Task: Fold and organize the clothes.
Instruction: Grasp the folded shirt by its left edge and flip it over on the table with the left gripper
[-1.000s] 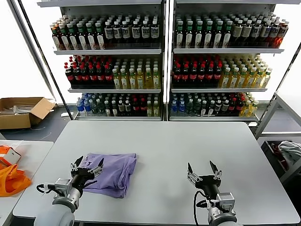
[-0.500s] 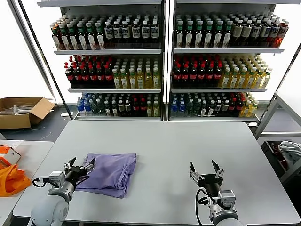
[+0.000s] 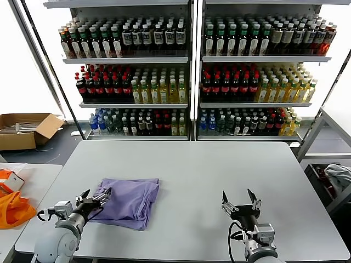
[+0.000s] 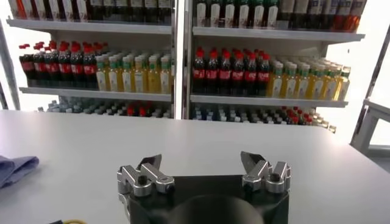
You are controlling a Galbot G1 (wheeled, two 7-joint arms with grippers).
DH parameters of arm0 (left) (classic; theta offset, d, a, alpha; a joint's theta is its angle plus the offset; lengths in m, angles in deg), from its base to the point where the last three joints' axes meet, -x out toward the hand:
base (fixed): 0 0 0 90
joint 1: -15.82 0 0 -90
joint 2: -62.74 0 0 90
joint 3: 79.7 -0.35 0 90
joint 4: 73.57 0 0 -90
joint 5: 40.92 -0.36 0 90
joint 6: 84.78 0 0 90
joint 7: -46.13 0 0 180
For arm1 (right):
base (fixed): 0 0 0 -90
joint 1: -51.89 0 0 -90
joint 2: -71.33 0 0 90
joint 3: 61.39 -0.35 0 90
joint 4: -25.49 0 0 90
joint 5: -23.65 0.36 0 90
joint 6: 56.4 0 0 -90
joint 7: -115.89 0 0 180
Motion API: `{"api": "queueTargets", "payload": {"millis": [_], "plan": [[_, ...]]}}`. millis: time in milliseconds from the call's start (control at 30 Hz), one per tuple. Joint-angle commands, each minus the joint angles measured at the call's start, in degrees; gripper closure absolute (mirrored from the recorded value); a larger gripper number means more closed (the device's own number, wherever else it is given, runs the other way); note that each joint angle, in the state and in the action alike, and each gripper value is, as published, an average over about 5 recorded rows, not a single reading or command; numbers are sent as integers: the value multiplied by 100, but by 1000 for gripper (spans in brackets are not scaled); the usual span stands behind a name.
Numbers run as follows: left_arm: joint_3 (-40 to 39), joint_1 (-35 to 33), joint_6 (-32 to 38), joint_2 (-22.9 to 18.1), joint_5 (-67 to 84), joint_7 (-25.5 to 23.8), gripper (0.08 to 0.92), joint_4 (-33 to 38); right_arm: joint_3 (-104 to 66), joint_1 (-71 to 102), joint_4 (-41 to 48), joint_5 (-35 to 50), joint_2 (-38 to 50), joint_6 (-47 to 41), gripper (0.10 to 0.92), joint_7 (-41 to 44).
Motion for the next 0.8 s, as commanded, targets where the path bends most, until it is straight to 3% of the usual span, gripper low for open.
{"api": "queueTargets", "payload": {"millis": [33,400,800], "plan": [[5,9,-66,16,255,-14,177,-114,-2,17,-20,-12,-10,6,203,-3],[-42,-130,-126,-49,256,-4,185,-117,-6,78,-66,-30,-25,26,203,0],[-12,-239,-114,-84,240,-4,501,2,-9,103,-111,-28,-6,46,203,6]]}}
